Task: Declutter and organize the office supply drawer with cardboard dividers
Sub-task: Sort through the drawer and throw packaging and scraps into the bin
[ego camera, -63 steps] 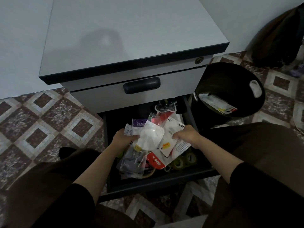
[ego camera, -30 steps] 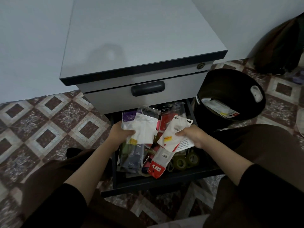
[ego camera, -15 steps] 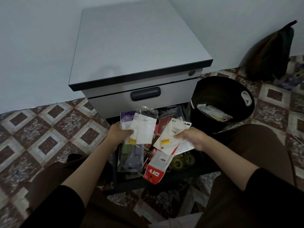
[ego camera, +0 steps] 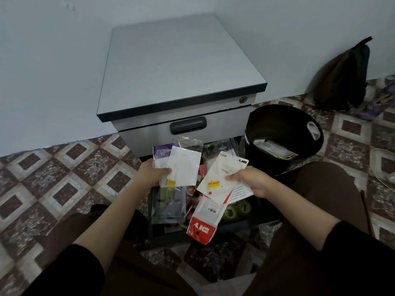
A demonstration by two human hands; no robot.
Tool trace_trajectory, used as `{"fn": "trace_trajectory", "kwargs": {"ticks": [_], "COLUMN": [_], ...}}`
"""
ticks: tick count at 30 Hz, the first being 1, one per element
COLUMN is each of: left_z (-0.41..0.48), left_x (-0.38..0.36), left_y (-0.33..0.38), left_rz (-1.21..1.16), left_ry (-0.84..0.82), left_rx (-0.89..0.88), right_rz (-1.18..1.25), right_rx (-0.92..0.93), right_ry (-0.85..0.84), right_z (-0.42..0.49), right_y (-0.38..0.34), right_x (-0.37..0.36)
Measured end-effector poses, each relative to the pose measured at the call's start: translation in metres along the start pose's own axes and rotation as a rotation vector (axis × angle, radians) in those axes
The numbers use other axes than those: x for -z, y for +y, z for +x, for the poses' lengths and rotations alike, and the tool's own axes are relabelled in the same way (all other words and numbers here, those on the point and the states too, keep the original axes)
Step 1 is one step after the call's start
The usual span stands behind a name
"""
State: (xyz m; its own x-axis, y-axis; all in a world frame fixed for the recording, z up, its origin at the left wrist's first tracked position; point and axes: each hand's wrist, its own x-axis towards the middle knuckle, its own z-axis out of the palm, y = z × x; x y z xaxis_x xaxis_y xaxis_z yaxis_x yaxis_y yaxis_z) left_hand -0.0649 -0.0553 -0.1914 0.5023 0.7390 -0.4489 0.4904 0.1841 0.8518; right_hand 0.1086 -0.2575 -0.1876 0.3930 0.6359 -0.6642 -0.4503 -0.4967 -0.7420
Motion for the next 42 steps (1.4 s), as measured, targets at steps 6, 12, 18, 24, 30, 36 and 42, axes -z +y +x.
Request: {"fn": "trace_trajectory", "kwargs": {"ticks": [6,12,18,24,30,36,42], "left_z": [-0.007,-0.008,0.000,0.020,0.055,0.086,0.113], "left_x": [-0.025,-0.069,-0.134,-0.211,-0.272,-0.316,-0.352], "left_y": [0.019,0.041,0.066,0.085,0.089,0.102,0.123], "left_rz": [0.009,0.095,0.211,0.299,0.191,-0.074,-0.212], "left_ry": [-0.054,-0.141,-0.215,-0.292,-0.268,-0.242,-0.285], "left_rx": [-0.032,-0.049,-0.094,-0.143,-0.035,0.186,0.244], "right_rz": [0.015,0.047,0.171,0.225,0.357,0.567,0.652], "right_rx": [0.043,0.106,0.160,0.219,0.295,0.314,0.268], "right_ry": [0.063,0.168,0.366,0.552,0.659,0.684,0.644], "right_z": [-0.013,-0.027,-0.039,-0.040,-0.031,-0.009,0.024], "right_y": [-0.012,-0.032,-0.050,-0.064,-0.079,-0.076,-0.073], "right_x": [0.025,0.080,0.146,0.212,0.266,0.287,0.297]}}
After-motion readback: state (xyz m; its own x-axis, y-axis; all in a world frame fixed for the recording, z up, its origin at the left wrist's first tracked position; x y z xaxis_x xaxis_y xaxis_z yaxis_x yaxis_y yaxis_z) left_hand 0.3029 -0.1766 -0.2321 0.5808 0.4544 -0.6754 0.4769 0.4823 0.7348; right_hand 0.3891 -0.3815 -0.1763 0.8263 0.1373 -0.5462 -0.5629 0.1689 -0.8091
